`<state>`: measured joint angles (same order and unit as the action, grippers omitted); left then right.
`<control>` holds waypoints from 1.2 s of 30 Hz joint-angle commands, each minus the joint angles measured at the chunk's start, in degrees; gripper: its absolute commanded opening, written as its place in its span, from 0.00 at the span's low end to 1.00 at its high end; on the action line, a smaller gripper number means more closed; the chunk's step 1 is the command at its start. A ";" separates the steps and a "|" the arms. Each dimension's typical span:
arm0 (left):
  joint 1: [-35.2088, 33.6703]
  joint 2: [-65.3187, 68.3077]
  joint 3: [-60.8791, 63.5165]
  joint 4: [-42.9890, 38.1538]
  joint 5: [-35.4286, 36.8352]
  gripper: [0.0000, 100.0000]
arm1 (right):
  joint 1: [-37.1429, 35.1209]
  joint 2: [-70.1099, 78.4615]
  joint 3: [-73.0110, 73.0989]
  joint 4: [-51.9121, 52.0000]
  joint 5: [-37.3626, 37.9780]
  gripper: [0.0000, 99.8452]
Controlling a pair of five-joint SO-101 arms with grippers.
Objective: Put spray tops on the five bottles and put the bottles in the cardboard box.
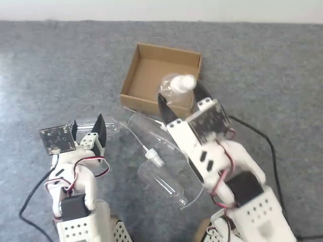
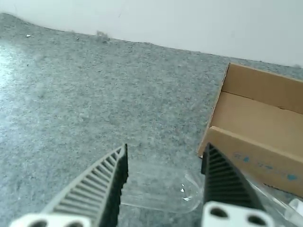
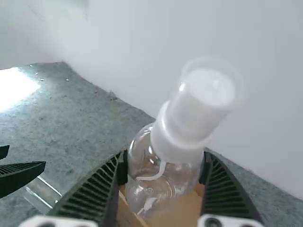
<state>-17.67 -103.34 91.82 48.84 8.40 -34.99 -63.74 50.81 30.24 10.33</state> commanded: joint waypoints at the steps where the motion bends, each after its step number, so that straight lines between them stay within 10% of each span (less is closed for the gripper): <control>1: -0.35 -0.88 -0.57 -1.41 -0.53 0.24 | 0.66 7.52 -6.95 -4.53 0.70 0.14; 36: -0.35 -0.88 -0.57 -1.41 -0.53 0.24 | 4.18 67.74 -45.89 -8.04 0.26 0.14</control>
<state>-17.67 -103.34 91.82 48.84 8.40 -31.47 4.57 9.14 23.74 10.33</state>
